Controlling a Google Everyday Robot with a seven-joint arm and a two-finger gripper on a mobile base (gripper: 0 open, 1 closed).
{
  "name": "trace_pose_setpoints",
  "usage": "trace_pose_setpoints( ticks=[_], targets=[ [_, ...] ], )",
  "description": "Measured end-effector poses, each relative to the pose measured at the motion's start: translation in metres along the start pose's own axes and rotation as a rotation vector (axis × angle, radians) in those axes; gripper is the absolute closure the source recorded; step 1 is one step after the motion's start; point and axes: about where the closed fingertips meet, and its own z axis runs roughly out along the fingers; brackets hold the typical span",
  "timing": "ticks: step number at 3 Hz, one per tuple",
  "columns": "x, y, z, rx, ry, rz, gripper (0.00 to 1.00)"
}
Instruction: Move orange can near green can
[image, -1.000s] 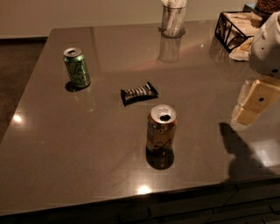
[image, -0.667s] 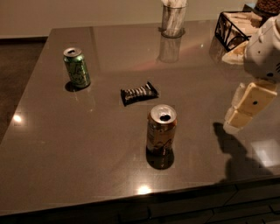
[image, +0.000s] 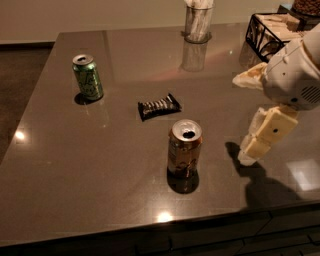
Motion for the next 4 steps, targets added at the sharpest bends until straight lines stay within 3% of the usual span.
trace_pose_setpoints(
  ticks=[2,4],
  targets=[
    [-0.017,0.009,0.036,0.0,-0.061,-0.057,0.0],
    [-0.038,0.019,0.062,-0.107,-0.126,-0.101,0.0]
  ],
)
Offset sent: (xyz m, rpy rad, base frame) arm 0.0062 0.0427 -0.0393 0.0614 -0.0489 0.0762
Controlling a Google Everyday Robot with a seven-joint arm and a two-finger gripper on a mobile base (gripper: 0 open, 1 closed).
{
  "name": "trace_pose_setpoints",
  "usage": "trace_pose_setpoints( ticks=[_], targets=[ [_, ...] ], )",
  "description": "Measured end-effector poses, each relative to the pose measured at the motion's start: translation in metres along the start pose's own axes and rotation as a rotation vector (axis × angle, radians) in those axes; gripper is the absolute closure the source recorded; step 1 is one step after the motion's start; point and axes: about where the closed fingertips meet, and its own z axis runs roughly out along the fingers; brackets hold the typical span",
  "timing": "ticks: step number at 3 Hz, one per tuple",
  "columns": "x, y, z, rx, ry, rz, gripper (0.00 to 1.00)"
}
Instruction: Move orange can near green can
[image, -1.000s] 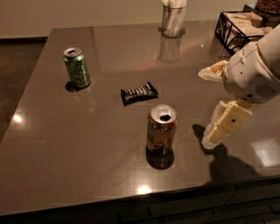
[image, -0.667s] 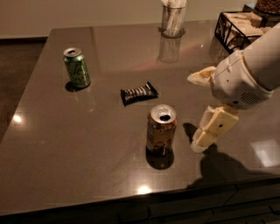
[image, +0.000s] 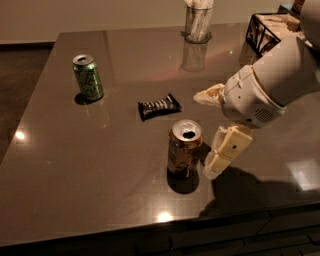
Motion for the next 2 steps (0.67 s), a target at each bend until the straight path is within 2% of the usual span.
trace_pose_setpoints(
  ticks=[2],
  targets=[
    [-0.0187,0.0074,0.0217,-0.086,-0.044,-0.025,0.0]
  ],
)
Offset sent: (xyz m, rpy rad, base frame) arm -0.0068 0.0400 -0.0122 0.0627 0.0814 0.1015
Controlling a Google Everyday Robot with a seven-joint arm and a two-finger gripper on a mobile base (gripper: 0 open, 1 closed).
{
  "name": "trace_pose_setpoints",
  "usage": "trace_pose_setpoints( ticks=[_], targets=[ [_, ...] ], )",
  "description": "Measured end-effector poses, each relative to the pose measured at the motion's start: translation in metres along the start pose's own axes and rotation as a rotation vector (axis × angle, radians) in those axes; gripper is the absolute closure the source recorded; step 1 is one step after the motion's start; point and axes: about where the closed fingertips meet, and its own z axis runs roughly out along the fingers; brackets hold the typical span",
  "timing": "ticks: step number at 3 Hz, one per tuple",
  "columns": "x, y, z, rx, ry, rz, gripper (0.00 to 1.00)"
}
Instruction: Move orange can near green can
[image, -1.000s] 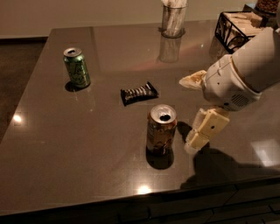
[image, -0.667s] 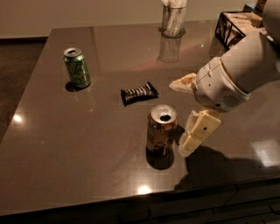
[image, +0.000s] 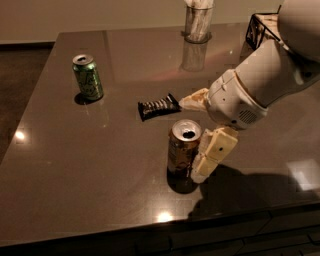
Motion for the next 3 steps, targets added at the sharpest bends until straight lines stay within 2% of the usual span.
trace_pose_setpoints(
  ticks=[1,2,3],
  targets=[
    [-0.007,0.004,0.009,-0.038,-0.012,-0.009,0.16],
    [-0.016,0.008,0.011,-0.063,-0.023,-0.021,0.39],
    [-0.025,0.002,0.0,-0.046,-0.022,-0.023,0.63]
  ],
)
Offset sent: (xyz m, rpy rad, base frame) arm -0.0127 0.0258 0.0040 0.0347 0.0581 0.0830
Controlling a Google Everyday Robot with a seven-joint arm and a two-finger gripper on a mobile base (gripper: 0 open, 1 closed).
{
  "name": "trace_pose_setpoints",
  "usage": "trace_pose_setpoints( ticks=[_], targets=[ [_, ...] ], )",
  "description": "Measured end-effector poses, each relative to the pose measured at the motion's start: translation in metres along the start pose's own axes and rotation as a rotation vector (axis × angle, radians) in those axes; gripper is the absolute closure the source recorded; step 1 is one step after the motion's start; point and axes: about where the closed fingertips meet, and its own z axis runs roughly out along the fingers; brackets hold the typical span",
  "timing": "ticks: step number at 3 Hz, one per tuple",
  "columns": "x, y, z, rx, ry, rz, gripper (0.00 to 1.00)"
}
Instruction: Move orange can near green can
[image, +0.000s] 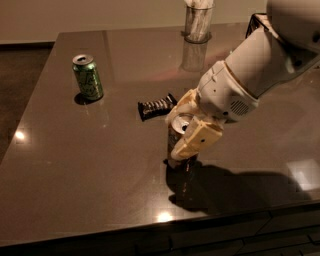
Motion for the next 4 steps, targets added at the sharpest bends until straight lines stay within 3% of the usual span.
trace_pose_setpoints(
  ticks=[1,2,4],
  targets=[
    [-0.014,-0.028,-0.006,0.046,0.031,0.004,0.86],
    [-0.03,-0.063,0.007,0.077,0.064,0.011,1.0],
    [-0.062,-0.113,0.034,0.122,0.064,0.047,1.0]
  ],
)
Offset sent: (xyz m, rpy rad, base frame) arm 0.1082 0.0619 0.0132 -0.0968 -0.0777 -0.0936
